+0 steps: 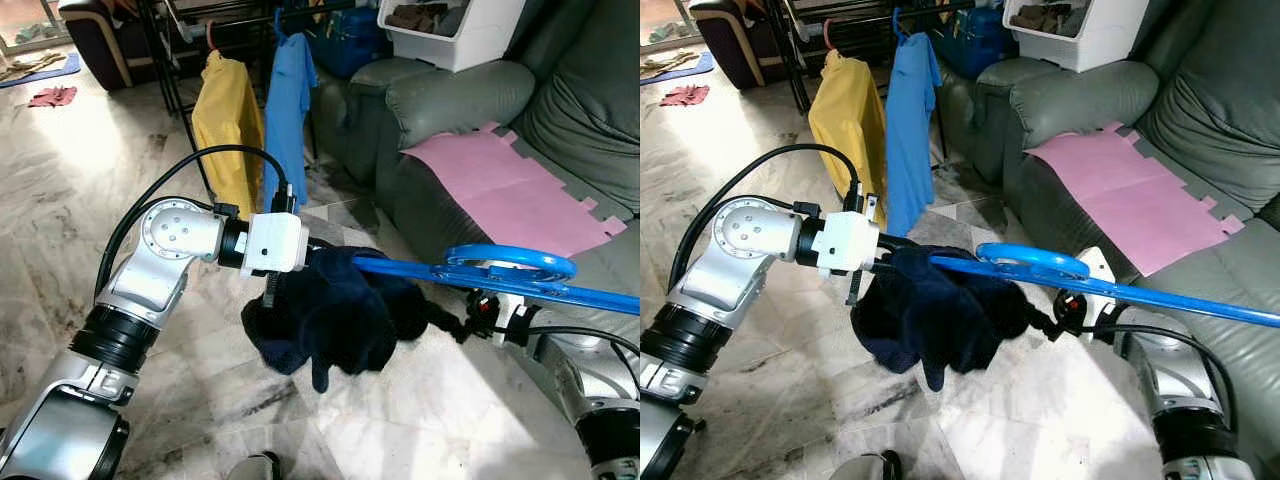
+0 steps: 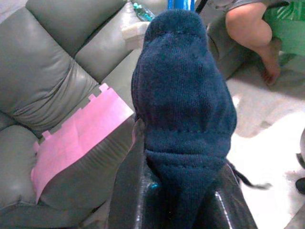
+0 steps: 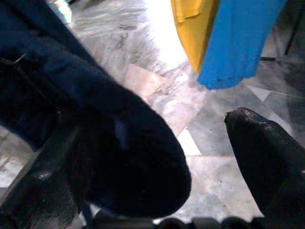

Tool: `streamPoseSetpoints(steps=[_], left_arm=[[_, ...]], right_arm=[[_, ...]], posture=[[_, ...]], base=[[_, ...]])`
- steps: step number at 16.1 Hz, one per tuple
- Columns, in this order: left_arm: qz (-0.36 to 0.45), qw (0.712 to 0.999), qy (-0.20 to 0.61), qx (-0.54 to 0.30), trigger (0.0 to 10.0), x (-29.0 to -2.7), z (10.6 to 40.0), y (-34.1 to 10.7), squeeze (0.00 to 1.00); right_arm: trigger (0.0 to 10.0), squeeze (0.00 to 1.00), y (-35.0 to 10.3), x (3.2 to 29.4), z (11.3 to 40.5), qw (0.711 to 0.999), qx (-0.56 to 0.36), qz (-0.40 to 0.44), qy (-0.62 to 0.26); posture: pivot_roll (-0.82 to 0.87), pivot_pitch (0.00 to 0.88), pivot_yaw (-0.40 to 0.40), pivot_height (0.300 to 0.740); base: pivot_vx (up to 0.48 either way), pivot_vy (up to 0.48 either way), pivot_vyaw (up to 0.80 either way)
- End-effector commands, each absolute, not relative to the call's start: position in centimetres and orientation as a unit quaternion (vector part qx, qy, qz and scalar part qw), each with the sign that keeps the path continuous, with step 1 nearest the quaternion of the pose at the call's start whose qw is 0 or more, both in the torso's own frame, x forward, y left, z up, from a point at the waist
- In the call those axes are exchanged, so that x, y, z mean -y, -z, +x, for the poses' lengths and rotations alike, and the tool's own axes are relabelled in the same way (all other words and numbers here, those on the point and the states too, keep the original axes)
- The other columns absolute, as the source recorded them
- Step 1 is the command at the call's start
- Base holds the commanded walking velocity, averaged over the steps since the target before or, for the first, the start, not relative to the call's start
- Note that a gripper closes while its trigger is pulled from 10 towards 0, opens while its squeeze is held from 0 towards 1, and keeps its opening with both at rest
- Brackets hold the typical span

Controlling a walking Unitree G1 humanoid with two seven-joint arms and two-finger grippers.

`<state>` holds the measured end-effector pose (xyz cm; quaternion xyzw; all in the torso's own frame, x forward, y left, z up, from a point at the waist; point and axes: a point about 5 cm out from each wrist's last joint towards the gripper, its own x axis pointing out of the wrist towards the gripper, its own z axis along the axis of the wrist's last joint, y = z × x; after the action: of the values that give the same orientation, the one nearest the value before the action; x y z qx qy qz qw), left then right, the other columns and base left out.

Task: Hang hanger

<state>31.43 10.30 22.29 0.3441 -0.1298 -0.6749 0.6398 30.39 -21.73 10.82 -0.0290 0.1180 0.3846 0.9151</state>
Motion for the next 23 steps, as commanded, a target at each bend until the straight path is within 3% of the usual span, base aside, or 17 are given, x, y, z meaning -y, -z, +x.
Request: streamPoseSetpoints(steps=[1,2,3,8,15,16,18,20,23], left_arm=[[0.356,0.627,0.673,0.166,0.0,-9.9,31.3,-24.1,0.0],[0.355,0.624,0.675,0.169,0.0,-9.8,31.1,-24.2,0.0],[0.354,0.621,0.678,0.174,0.0,-9.6,31.0,-24.4,0.0],[0.355,0.601,0.687,0.201,0.0,-8.9,30.0,-26.0,0.0],[0.333,0.606,0.684,0.231,0.0,-8.0,29.4,-27.7,0.0],[0.333,0.607,0.684,0.23,0.0,-8.1,29.4,-27.6,0.0],[0.329,0.616,0.678,0.229,0.0,-8.3,29.5,-27.7,0.0],[0.326,0.629,0.669,0.226,0.0,-8.7,29.9,-27.9,0.0],[0.306,0.656,0.661,0.199,0.0,-9.5,30.6,-26.5,0.0]], right_arm=[[10.0,0.89,-10.6,21.7,30.5,0.917,-0.12,-0.031,-0.378],[10.0,0.21,-10.3,21.6,30.6,0.917,-0.122,-0.033,-0.378],[10.0,0.0,-9.9,21.4,30.6,0.917,-0.124,-0.041,-0.376],[10.0,0.0,-7.8,21.6,31.3,0.936,-0.145,-0.058,-0.315],[10.0,0.0,-4.4,19.9,30.9,0.936,-0.2,0.04,-0.286],[0.0,0.0,-3.8,20.1,30.6,0.938,-0.213,0.045,-0.268],[0.0,0.0,-3.4,21.7,30.6,0.952,-0.225,0.064,-0.199],[0.0,0.0,-3.7,25.4,30.6,0.97,-0.225,0.072,-0.056],[0.0,0.0,-6.7,29.4,31.4,0.981,-0.154,0.096,0.069]], posture=[[0.08,0.097,0.006,0.74],[0.08,0.097,0.006,0.74],[0.08,0.097,0.005,0.74],[0.09,0.095,-0.002,0.74],[0.09,0.094,-0.011,0.74],[0.1,0.095,-0.012,0.74],[0.09,0.096,-0.015,0.74],[0.09,0.097,-0.018,0.74],[0.08,0.1,-0.016,0.74]], base=[[0.0,0.0,0.0],[0.0,0.0,0.0],[0.0,0.0,0.0],[0.0,0.0,0.0],[0.0,0.0,0.0],[0.0,0.0,0.0],[0.0,0.0,0.0],[0.0,0.0,0.0],[0.0,0.0,0.0]])
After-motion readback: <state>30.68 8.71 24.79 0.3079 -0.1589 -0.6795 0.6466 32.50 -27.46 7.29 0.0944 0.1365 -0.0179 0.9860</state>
